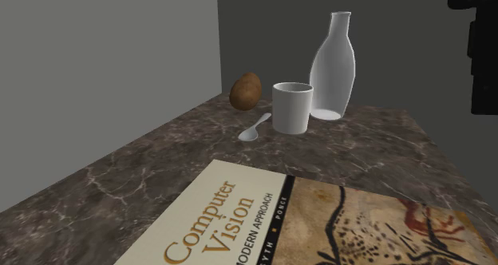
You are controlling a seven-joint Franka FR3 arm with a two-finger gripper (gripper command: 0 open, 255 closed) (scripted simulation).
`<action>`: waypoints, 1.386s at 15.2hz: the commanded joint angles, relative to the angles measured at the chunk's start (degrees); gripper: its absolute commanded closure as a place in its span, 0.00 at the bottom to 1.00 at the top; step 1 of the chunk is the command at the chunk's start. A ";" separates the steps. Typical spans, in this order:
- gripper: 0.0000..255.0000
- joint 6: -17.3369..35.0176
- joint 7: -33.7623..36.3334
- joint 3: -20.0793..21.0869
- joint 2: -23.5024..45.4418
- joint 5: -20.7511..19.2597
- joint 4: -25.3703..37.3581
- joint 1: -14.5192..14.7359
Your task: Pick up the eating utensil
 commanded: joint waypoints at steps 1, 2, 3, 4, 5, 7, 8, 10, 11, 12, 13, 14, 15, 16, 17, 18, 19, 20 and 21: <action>0.00 0.00 0.00 0.00 0.00 0.00 0.00 0.00; 0.00 2.25 -0.50 0.24 1.45 0.04 0.04 0.25; 0.00 4.46 -0.98 0.49 2.94 0.07 0.16 0.49; 0.00 6.65 -1.46 0.74 4.47 0.09 0.34 0.72; 0.00 8.80 -1.92 1.01 6.04 0.12 0.61 0.95; 0.00 12.97 -2.81 1.54 9.26 0.13 1.35 1.38; 0.00 14.99 -3.24 1.80 10.91 0.12 1.82 1.59; 0.00 18.88 -4.05 2.36 14.26 0.05 2.98 1.98; 0.00 20.75 -4.43 2.64 15.96 -0.01 3.66 2.17; 0.00 22.56 -4.80 2.93 17.67 -0.08 4.40 2.36; 0.00 24.32 -5.15 3.22 19.39 -0.18 5.21 2.53; 0.00 26.02 -5.48 3.50 21.12 -0.31 6.08 2.71; 0.00 27.66 -5.80 3.80 22.85 -0.46 7.02 2.88; 0.00 29.24 -6.09 4.09 24.58 -0.63 8.01 3.05; 0.00 30.77 -6.37 4.39 26.31 -0.84 9.06 3.21; 0.00 32.23 -6.63 4.68 28.04 -1.07 10.17 3.38; 0.00 33.63 -6.87 4.97 29.76 -1.33 11.34 3.54; 0.00 34.97 -7.09 5.27 31.49 -1.63 12.56 3.71; 0.00 36.24 -7.29 5.56 33.21 -1.96 13.84 3.88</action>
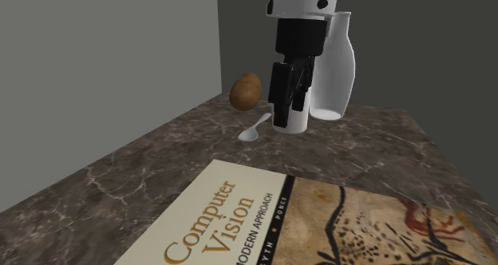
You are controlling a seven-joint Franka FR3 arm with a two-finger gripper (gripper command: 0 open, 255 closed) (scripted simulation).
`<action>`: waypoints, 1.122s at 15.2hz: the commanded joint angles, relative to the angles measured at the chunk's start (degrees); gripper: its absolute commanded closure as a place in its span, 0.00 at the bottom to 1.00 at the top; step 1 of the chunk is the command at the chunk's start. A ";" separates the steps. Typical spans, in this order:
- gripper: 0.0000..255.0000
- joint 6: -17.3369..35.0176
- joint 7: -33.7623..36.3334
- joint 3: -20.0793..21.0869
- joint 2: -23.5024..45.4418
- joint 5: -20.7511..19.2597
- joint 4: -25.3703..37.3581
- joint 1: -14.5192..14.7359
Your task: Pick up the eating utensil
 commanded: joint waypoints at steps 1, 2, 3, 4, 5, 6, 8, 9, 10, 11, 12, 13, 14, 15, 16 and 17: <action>0.00 3.04 -0.59 0.53 4.29 -0.74 2.70 0.26; 0.00 4.19 -0.75 0.83 6.01 -1.13 4.09 0.42; 0.00 5.28 -0.90 1.14 7.72 -1.56 5.53 0.58; 0.00 6.31 -1.02 1.44 9.42 -2.02 7.02 0.75; 0.00 7.27 -1.13 1.73 11.12 -2.52 8.57 0.94; 0.00 8.18 -1.22 2.01 12.82 -3.05 10.17 1.14; 0.00 9.03 -1.30 2.25 14.53 -3.61 11.84 1.38; 0.00 9.76 -1.26 2.26 14.79 -3.68 11.36 1.39; 0.00 10.50 -1.21 2.27 15.07 -3.75 10.89 1.39; 0.00 11.24 -1.17 2.29 15.36 -3.83 10.44 1.39; 0.00 11.97 -1.12 2.30 15.66 -3.91 10.00 1.39; 0.00 12.70 -1.07 2.31 15.97 -3.99 9.57 1.38; 0.00 13.43 -1.01 2.32 16.29 -4.08 9.15 1.38; 0.00 14.58 -0.92 2.32 16.82 -4.23 8.52 1.40; 0.00 14.58 -0.92 2.32 16.82 -4.23 8.52 1.40; 0.00 14.58 -0.92 2.32 16.82 -4.23 8.52 1.40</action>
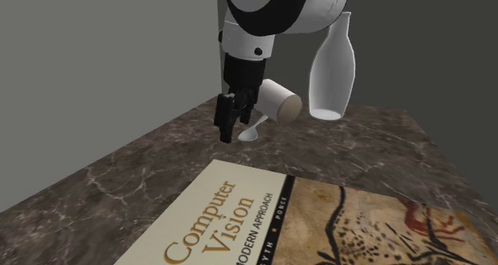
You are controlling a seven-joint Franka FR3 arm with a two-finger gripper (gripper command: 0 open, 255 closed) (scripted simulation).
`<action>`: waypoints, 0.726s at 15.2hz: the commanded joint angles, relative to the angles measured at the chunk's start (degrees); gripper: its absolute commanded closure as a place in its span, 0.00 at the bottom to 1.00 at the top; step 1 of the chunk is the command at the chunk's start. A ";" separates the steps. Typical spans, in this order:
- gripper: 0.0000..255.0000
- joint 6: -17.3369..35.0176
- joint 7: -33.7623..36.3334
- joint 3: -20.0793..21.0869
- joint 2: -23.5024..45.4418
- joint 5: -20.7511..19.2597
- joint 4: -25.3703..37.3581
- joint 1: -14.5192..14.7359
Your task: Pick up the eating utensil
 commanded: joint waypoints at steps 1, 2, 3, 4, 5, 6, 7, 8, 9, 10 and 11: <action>1.00 -1.06 0.09 0.06 -0.35 0.08 -0.68 0.05; 1.00 -1.06 0.27 0.14 -0.56 0.08 -0.89 0.14; 1.00 -1.04 0.34 0.17 -0.53 0.06 -0.87 0.18; 1.00 -1.00 0.35 0.17 -0.62 0.08 -0.99 0.18; 1.00 -1.04 0.29 0.15 -0.54 0.08 -0.89 0.15; 1.00 -1.03 0.28 0.15 -0.57 0.09 -0.92 0.15; 1.00 -0.97 0.30 0.15 -0.59 0.09 -1.00 0.16; 1.00 -1.03 0.30 0.16 -0.61 0.09 -0.96 0.16; 1.00 -0.95 0.27 0.15 -0.62 0.10 -1.05 0.15; 1.00 -1.35 -0.36 -0.09 -0.45 0.23 -0.49 -0.15; 1.00 -2.08 -0.42 -0.08 -0.80 0.33 -0.10 -0.17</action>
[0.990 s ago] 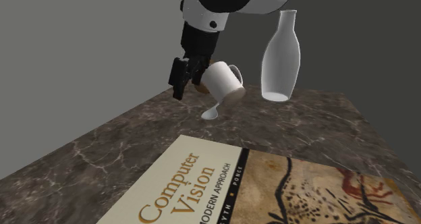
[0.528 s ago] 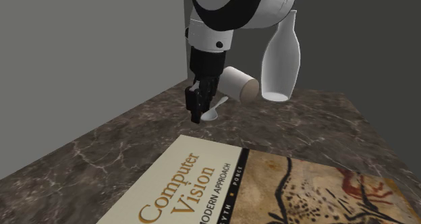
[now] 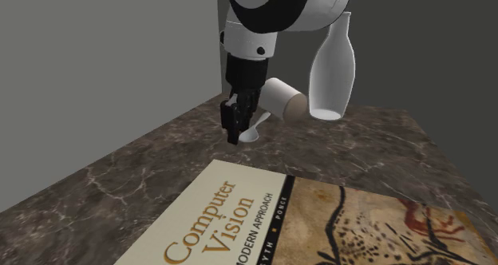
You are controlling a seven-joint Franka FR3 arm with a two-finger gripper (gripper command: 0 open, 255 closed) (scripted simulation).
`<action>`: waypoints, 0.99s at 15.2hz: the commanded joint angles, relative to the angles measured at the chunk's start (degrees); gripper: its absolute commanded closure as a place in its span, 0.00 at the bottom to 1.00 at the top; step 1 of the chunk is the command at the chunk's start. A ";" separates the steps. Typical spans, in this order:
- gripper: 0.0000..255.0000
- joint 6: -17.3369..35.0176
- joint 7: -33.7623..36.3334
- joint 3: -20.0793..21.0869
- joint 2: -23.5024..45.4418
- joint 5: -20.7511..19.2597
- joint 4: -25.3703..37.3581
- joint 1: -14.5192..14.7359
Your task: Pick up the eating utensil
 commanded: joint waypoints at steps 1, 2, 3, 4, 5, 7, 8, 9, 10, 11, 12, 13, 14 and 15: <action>1.00 -1.24 -0.30 -0.08 -0.42 0.17 0.76 -0.13; 1.00 -1.97 -0.35 -0.08 -0.74 0.25 1.18 -0.14; 1.00 -2.71 -0.40 -0.08 -1.04 0.34 1.61 -0.15; 1.00 -3.44 -0.45 -0.08 -1.34 0.41 2.06 -0.16; 1.00 -4.18 -0.50 -0.08 -1.62 0.49 2.51 -0.17; 1.00 -5.65 -0.58 -0.08 -2.15 0.62 3.47 -0.19; 1.00 -6.39 -0.61 -0.09 -2.40 0.68 3.96 -0.20; 1.00 -7.13 -0.65 -0.09 -2.64 0.74 4.47 -0.21; 1.00 -7.87 -0.68 -0.09 -2.86 0.80 4.99 -0.22; 1.00 -8.61 -0.71 -0.10 -3.08 0.85 5.53 -0.23; 1.00 -9.36 -0.73 -0.10 -3.28 0.89 6.07 -0.24; 1.00 -10.10 -0.76 -0.11 -3.47 0.93 6.63 -0.25; 1.00 -10.85 -0.78 -0.12 -3.64 0.97 7.21 -0.25; 1.00 -10.96 -0.78 -0.12 -3.68 0.98 7.28 -0.26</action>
